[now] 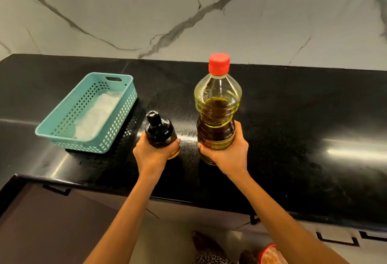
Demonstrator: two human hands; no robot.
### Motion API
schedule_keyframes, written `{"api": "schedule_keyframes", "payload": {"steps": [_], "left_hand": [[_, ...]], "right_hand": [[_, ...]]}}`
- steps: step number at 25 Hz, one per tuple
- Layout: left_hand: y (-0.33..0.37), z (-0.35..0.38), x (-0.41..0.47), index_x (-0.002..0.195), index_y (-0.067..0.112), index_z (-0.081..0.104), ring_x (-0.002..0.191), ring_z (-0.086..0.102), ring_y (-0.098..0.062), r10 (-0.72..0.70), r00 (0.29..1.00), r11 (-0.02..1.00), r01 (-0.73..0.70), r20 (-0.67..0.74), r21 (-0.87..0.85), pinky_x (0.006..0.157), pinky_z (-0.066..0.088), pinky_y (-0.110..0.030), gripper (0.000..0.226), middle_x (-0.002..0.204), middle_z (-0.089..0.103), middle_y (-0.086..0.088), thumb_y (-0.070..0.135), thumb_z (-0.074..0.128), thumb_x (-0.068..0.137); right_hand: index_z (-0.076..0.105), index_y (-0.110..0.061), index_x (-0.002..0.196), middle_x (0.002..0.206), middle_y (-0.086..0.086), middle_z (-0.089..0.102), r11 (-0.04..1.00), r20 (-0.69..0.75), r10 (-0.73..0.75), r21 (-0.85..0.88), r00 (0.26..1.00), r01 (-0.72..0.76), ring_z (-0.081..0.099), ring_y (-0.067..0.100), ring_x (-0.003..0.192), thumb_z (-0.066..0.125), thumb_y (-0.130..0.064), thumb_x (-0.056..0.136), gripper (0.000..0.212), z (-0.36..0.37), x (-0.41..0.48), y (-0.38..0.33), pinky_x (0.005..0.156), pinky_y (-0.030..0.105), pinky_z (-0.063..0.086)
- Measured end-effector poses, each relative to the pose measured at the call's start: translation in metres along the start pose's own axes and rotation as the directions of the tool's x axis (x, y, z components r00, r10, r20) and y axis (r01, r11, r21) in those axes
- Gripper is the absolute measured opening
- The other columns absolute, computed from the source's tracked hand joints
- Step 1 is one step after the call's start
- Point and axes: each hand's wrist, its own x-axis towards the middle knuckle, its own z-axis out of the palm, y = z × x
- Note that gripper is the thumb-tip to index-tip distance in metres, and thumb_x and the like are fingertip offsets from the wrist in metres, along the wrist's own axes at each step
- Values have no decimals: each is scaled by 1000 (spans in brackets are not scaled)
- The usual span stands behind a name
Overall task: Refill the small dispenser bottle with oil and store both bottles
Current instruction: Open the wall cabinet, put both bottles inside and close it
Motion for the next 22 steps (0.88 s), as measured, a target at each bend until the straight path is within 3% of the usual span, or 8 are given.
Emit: {"api": "schedule_keyframes", "payload": {"steps": [4, 7, 11, 13, 17, 22], "left_hand": [[58, -15, 2, 95, 17, 63, 80, 58, -9, 163, 987, 986, -163, -11, -29, 72, 40, -15, 47, 86, 63, 5, 21, 87, 56], [113, -34, 9, 94, 19, 61, 71, 55, -2, 305, 951, 952, -306, -51, -11, 61, 36, -7, 43, 80, 60, 11, 25, 85, 59], [207, -70, 22, 101, 17, 66, 79, 59, -12, 454, 878, 884, -465, -151, -49, 71, 38, -20, 45, 84, 61, 5, 32, 83, 61], [242, -82, 24, 105, 17, 63, 81, 56, -11, 490, 859, 865, -500, -149, -35, 74, 39, -22, 47, 88, 59, 7, 34, 81, 64], [359, -122, 45, 88, 22, 65, 79, 61, -13, 598, 772, 754, -633, -213, -175, 73, 48, -26, 28, 82, 65, 5, 35, 78, 67], [475, -143, 88, 117, 13, 58, 96, 55, -15, 677, 713, 664, -699, -183, -266, 74, 42, -26, 54, 106, 61, -1, 35, 75, 71]], "right_hand": [[46, -28, 108, 91, -18, 61, 992, -21, -113, 56, 993, 114, 59, -14, 84, 91, -19, 51, 73, -8, 13, -57, 70, 4, 46], [47, -26, 104, 91, -18, 61, 963, -49, -241, 108, 969, 245, 60, -14, 83, 91, -18, 51, 70, -18, 32, -113, 69, 2, 45], [47, -35, 93, 84, -18, 63, 892, -106, -428, 108, 898, 438, 62, -9, 80, 90, -28, 48, 63, -38, 61, -210, 66, 8, 49], [47, -39, 97, 88, -21, 62, 872, -94, -466, 120, 880, 474, 61, -9, 84, 89, -32, 48, 65, -45, 67, -245, 70, 7, 49], [53, -28, 115, 103, -11, 66, 773, -96, -604, 171, 791, 611, 64, 5, 95, 88, -37, 48, 75, -71, 107, -348, 84, 28, 53], [52, -25, 118, 102, -7, 66, 697, -60, -694, 194, 717, 690, 64, 8, 93, 85, -31, 56, 70, -95, 163, -452, 80, 29, 53]]}}
